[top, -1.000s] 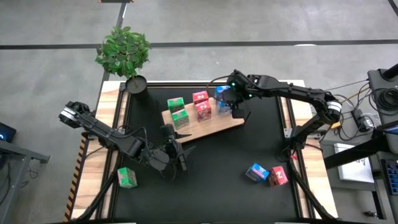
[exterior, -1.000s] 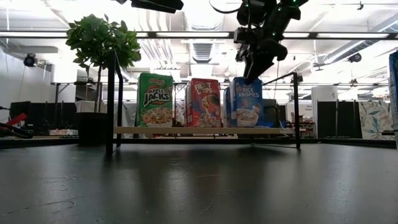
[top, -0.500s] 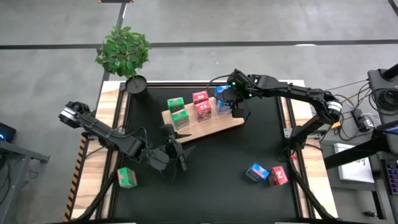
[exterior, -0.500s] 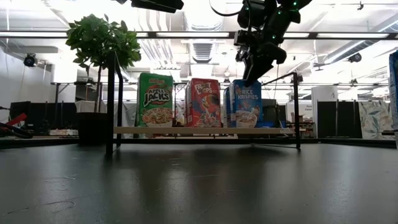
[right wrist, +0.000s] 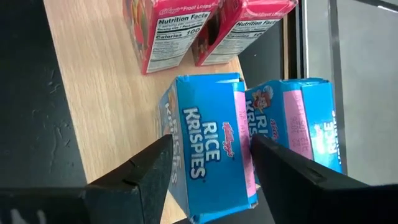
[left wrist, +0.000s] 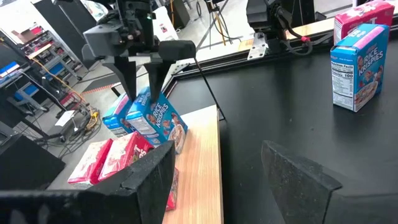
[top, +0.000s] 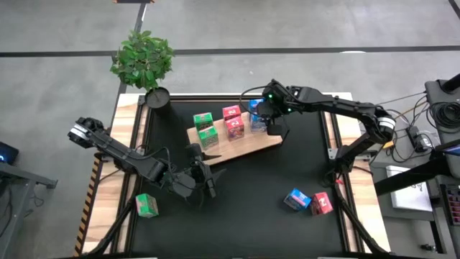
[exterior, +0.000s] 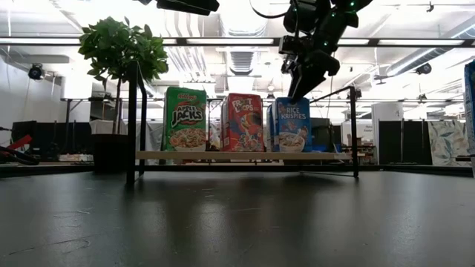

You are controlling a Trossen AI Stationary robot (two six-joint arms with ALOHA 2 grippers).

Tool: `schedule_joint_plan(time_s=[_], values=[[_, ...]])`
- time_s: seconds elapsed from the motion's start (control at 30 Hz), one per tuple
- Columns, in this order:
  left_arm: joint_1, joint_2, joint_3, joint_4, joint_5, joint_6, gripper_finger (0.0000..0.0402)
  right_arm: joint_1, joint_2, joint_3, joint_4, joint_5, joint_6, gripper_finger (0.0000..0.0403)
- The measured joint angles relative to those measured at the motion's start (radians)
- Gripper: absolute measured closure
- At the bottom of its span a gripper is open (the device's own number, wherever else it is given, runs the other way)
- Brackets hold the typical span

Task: Stack cereal on shelf
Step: Align the left blue cereal box with the other blue cereal box on the shelf

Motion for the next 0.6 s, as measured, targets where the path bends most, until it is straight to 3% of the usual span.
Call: schedule_joint_plan(time_s=[0.33, 0.6], values=[[-0.004, 0.0, 0.0, 0.0, 0.0, 0.0, 0.0178, 0.026, -0.051, 0.051, -0.083, -0.006, 0.087, 0.0211], [-0.009, 0.0, 0.0, 0.0, 0.0, 0.003, 0.0178, 0.085, -0.065, -0.025, -0.125, 0.003, 0.134, 0.0293]])
